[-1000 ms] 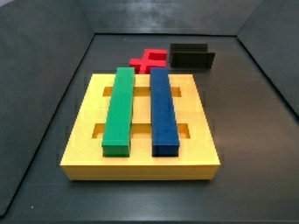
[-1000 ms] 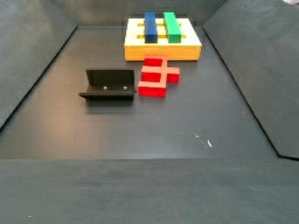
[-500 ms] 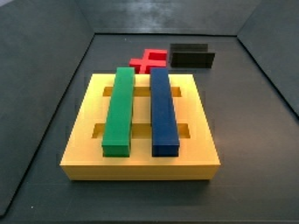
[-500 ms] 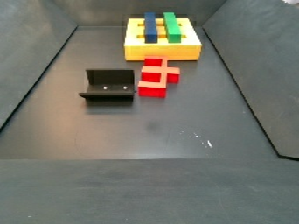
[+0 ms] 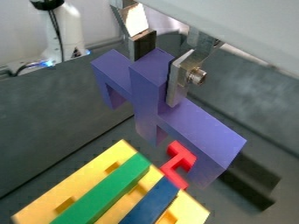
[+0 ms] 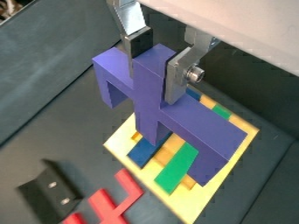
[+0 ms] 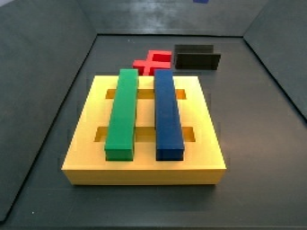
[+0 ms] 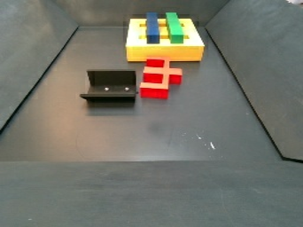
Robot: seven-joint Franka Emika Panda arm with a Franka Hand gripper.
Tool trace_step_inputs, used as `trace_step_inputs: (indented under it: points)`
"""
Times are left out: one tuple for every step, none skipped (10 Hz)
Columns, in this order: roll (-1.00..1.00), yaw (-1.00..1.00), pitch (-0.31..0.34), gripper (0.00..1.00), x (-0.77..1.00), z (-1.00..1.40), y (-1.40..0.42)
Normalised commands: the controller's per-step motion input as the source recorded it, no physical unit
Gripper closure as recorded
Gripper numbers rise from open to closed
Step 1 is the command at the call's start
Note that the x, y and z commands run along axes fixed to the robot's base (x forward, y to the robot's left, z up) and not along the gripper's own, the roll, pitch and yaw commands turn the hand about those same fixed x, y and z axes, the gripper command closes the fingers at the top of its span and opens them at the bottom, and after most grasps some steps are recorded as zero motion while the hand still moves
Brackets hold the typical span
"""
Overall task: Pick up the purple object. Move up. Place the purple object on the fixture. Regrasp the purple object. Move to above the board. Insert the purple object.
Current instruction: Move to above the board, then insert the purple object.
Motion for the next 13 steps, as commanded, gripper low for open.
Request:
trace_step_inputs:
  points:
    - [-0.80, -0.01, -0.045, 1.00, -0.09, 0.01, 0.04]
    - [-0.43, -0.01, -0.056, 1.00, -0.07, 0.00, 0.03]
    - [-0.30, -0.01, -0.052, 1.00, -0.06, -0.01, 0.02]
    - [-0.06, 0.00, -0.024, 1.00, 0.00, -0.03, 0.00]
    - [-0.06, 0.00, -0.027, 1.00, 0.00, -0.04, 0.00]
    - [-0.06, 0.00, -0.027, 1.00, -0.01, -0.03, 0.00]
    - [-0.06, 0.00, -0.020, 1.00, 0.00, -0.03, 0.00]
    - [-0.12, 0.03, -0.040, 1.00, -0.01, -0.10, 0.00]
    - [-0.17, 0.05, -0.044, 1.00, -0.02, -0.22, -0.02]
    - [-0.17, 0.06, -0.034, 1.00, 0.00, -0.33, -0.09]
    - [-0.16, 0.03, -0.034, 1.00, -0.01, -0.47, -0.12]
    - [-0.13, 0.01, -0.046, 1.00, -0.04, -0.55, -0.15]
    - [-0.10, 0.05, -0.066, 1.00, -0.04, -0.49, -0.22]
